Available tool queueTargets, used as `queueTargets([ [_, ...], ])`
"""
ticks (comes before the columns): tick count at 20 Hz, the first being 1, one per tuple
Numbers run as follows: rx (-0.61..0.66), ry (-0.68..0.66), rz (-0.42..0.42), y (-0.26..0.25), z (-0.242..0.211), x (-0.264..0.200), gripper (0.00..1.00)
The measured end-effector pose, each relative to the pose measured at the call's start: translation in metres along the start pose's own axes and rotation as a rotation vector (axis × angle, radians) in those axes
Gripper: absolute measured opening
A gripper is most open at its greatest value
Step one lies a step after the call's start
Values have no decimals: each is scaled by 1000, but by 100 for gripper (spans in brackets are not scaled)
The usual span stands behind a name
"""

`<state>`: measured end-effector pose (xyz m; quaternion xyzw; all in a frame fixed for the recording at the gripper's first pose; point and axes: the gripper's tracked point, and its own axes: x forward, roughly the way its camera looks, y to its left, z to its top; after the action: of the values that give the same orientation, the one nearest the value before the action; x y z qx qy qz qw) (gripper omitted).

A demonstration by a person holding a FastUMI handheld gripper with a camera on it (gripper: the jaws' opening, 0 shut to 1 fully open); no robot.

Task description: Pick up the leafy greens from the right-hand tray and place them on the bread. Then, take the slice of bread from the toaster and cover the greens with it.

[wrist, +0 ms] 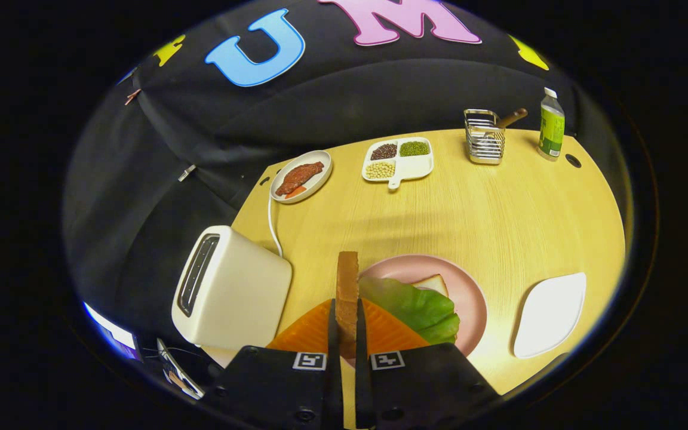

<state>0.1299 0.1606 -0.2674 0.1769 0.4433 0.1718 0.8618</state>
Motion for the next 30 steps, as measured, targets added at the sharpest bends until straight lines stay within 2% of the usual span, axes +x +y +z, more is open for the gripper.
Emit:
queueTargets([
  [8, 30, 15, -17, -32, -6, 9, 13],
  [15, 55, 23, -52, -58, -13, 12, 19],
  [17, 53, 24, -74, -68, -13, 10, 29],
  [19, 40, 15, -113, -81, -13, 7, 47],
  [21, 28, 12, -110, -82, -14, 2, 65],
  [24, -5, 7, -100, -84, -14, -13, 100],
  [30, -155, -110, -89, -72, 20, -69, 99],
])
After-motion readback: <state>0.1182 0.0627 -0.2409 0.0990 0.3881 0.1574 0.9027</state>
